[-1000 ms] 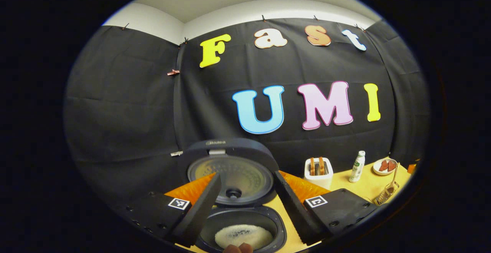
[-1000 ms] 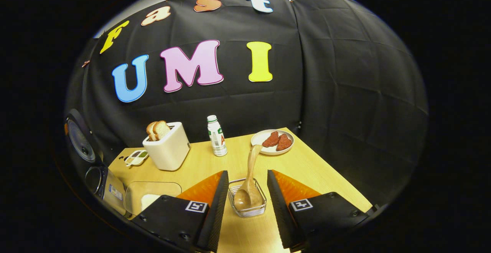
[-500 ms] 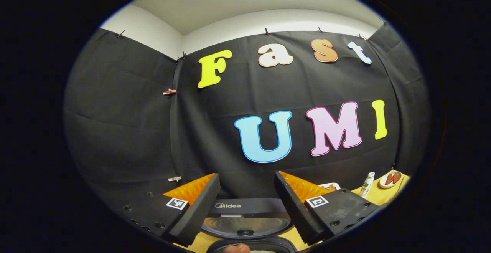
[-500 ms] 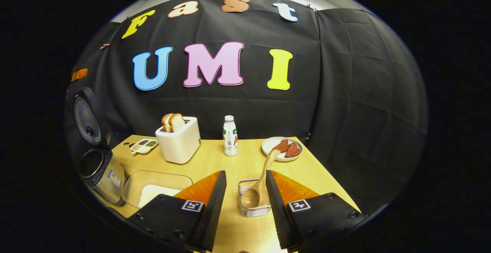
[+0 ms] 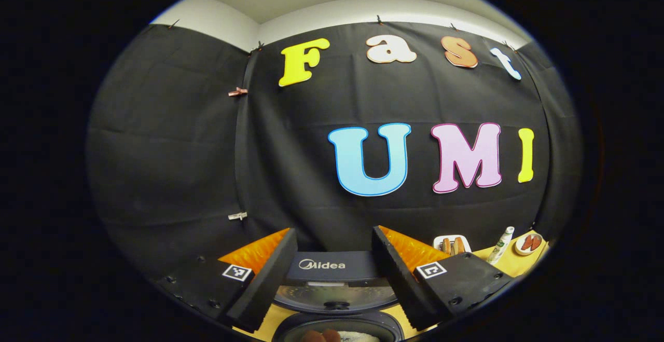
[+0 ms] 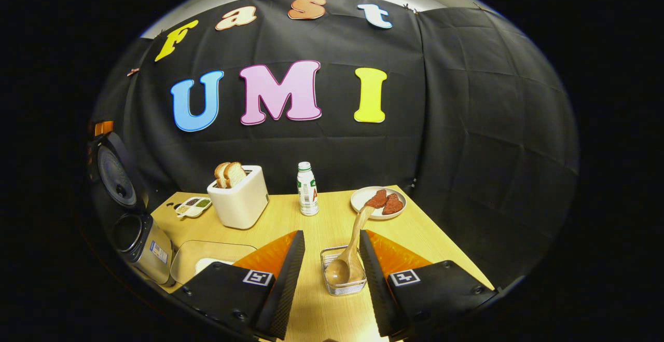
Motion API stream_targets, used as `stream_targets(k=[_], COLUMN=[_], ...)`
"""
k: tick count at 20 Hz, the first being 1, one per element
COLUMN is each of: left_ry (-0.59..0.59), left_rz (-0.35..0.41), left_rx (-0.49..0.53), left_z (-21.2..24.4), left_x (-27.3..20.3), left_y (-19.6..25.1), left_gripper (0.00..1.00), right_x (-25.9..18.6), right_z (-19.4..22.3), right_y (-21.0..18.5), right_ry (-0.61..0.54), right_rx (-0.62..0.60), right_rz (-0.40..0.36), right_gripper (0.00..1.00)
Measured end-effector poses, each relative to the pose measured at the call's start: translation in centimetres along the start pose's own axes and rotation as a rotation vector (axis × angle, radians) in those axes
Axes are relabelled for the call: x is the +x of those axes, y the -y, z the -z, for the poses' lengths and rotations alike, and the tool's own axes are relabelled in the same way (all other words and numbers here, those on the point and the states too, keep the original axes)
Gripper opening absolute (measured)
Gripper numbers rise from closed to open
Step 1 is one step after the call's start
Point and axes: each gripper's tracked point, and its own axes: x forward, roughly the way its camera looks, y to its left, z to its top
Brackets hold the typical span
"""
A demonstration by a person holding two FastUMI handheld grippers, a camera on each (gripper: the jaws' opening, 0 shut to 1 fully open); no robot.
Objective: Close the left gripper, press the button to open the rice cooker; take a wooden spoon from the chopstick holder with the right hand, scoop a spoonful of rice and pour it into the rice cooker, then put the wooden spoon back into the chopstick holder.
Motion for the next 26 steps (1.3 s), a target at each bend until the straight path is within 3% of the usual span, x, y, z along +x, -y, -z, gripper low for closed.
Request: stream_targets(k=[7, 14, 22, 26], left_ry=[-0.003, -0.019, -0.118, -0.159], left_rz=[-0.001, -0.001, -0.035, -0.049], left_rx=[0.003, -0.009, -0.008, -0.012], left_z=[1.3, 3.6, 10.8, 13.5], left_x=[-2.5, -8.2, -16.1, -17.5], left_y=[0.0, 0.0, 0.6, 0.9], left_gripper=[1.00, 1.00, 1.00, 1.00], right_x=[-1.3, -2.3, -2.9, -2.9], right_z=[-1.7, -1.8, -1.1, -0.7], right_y=[-0.7, -1.6, -2.8, -3.4], right_ry=[0.062, 0.073, 0.067, 0.055], right_rx=[-0.014, -0.024, -0.056, -0.056], right_rz=[-0.027, -0.069, -0.116, -0.127], right_gripper=[0.67, 0.67, 0.67, 0.66])
